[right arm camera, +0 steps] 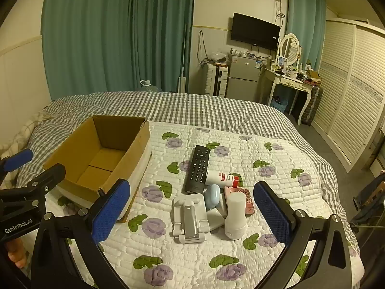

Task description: Organize rigid objects

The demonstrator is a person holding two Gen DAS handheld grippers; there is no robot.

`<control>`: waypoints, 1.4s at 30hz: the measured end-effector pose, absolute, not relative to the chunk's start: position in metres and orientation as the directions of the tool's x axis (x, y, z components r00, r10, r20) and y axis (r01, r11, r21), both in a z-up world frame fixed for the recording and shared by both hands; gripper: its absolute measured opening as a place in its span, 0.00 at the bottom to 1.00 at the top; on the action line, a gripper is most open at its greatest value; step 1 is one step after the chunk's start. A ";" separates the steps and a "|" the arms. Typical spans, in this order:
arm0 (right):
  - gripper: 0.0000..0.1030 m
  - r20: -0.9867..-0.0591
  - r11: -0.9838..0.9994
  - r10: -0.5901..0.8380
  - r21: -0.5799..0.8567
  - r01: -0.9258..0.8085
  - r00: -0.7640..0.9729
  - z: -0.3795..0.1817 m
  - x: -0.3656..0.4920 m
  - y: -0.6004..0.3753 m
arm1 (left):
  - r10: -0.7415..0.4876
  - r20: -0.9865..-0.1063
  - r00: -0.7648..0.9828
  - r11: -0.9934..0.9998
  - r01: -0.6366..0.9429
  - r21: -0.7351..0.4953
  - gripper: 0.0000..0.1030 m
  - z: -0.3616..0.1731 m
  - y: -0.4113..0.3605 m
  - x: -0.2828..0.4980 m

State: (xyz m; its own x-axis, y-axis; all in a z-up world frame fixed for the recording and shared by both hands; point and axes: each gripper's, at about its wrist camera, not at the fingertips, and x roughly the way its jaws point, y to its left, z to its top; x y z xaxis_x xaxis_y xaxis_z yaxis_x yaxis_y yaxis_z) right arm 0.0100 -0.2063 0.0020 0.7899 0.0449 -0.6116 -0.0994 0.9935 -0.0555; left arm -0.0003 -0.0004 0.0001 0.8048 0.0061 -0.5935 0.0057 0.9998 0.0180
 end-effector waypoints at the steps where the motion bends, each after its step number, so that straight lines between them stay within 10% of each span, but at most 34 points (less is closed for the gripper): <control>1: 1.00 -0.609 0.994 0.052 -0.045 -0.099 0.792 0.002 0.010 -0.207 | 0.007 -0.594 0.805 1.000 0.005 0.019 0.91 0.000 -0.001 0.000; 42: 1.00 -0.618 0.994 0.046 -0.047 -0.095 0.785 0.002 0.011 -0.206 | 0.001 -0.598 0.802 1.000 -0.005 -0.005 0.91 0.000 -0.002 -0.002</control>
